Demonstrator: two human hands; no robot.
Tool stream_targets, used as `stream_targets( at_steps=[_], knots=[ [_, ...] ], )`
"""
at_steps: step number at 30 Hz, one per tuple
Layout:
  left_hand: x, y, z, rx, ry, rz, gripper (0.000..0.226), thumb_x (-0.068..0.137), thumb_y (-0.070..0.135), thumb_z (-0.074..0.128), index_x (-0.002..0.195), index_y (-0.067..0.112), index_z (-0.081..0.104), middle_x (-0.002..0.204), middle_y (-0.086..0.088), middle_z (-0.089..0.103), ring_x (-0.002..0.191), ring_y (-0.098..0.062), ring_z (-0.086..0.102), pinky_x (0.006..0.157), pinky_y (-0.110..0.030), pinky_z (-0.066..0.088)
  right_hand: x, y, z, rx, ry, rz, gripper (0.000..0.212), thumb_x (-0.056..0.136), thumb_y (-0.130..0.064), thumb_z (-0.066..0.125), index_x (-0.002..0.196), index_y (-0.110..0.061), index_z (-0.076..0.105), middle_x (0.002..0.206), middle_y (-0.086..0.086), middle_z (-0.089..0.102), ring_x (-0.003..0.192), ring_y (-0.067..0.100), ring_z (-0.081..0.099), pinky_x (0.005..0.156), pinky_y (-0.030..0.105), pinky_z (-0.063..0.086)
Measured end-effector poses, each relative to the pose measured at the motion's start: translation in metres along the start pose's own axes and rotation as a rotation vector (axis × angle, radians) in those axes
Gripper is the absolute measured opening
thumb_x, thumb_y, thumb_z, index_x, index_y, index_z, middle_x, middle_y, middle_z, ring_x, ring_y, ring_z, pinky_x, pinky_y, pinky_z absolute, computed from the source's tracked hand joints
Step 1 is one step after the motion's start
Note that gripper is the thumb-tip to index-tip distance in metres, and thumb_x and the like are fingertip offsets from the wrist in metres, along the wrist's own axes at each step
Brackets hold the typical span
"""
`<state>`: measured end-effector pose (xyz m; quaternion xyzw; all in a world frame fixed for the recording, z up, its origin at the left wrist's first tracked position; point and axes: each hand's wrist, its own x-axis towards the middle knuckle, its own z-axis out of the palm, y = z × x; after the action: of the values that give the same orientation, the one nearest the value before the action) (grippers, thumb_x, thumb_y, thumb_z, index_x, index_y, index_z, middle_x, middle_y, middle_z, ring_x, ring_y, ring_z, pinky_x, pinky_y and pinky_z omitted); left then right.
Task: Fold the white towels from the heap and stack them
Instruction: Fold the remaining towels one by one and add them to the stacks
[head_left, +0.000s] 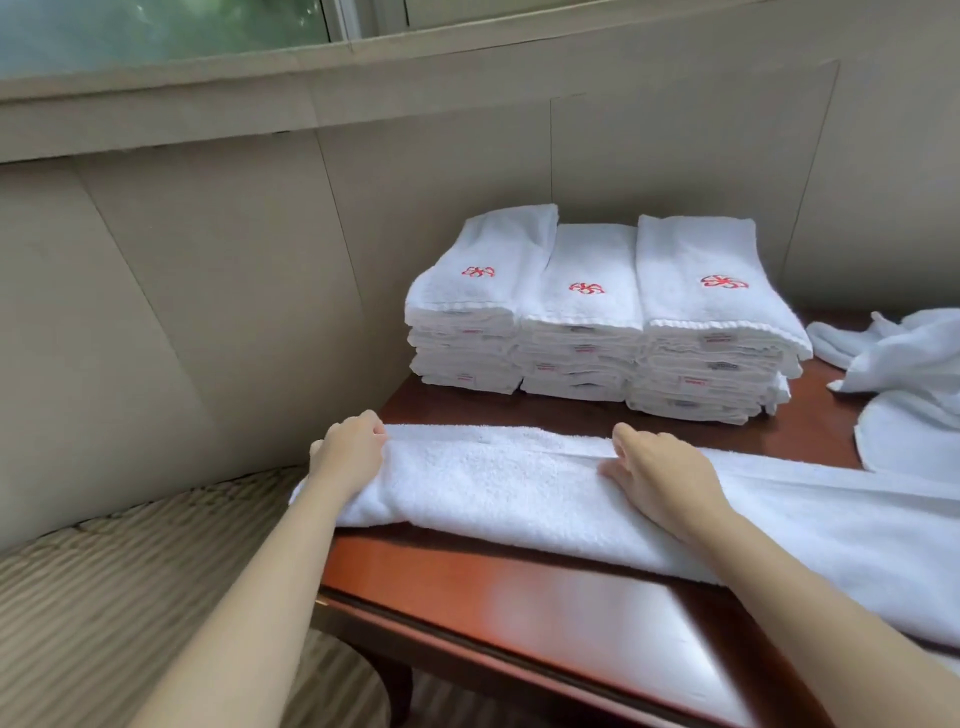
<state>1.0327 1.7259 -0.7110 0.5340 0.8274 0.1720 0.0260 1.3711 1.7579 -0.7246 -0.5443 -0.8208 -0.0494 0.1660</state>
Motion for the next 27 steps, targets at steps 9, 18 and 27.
stream_targets(
  at_steps=[9, 18, 27],
  knots=[
    [-0.019, -0.008, 0.005, -0.128, 0.191, -0.408, 0.04, 0.096, 0.037, 0.05, 0.119, 0.005, 0.042, 0.127, -0.015, 0.053, 0.118, -0.037, 0.05, 0.095, -0.047, 0.037, -0.003, 0.013, -0.001, 0.11, -0.077, 0.17, 0.015, 0.088, -0.033, 0.047, 0.094, -0.021, 0.054, 0.092, -0.002, 0.057, 0.09, 0.025, 0.053, 0.071, 0.033, 0.039],
    [-0.018, -0.034, -0.009, -0.429, 0.095, -0.341, 0.032, 0.094, 0.02, 0.046, 0.066, 0.008, 0.056, 0.068, -0.004, 0.056, 0.071, -0.028, 0.051, 0.057, -0.029, 0.036, -0.02, 0.035, -0.009, 0.121, -0.062, 0.245, 0.012, 0.091, -0.023, 0.048, 0.081, -0.016, 0.05, 0.084, -0.001, 0.055, 0.08, 0.024, 0.05, 0.062, 0.032, 0.032],
    [-0.021, -0.038, -0.016, -0.594, -0.084, -0.222, 0.013, 0.089, 0.014, 0.048, 0.076, 0.015, 0.051, 0.074, -0.005, 0.043, 0.07, -0.019, 0.039, 0.065, -0.03, 0.031, -0.029, 0.048, -0.004, 0.183, 0.077, 0.219, 0.012, 0.095, -0.023, 0.045, 0.085, -0.017, 0.042, 0.076, -0.001, 0.053, 0.07, 0.028, 0.049, 0.057, 0.035, 0.037]
  ],
)
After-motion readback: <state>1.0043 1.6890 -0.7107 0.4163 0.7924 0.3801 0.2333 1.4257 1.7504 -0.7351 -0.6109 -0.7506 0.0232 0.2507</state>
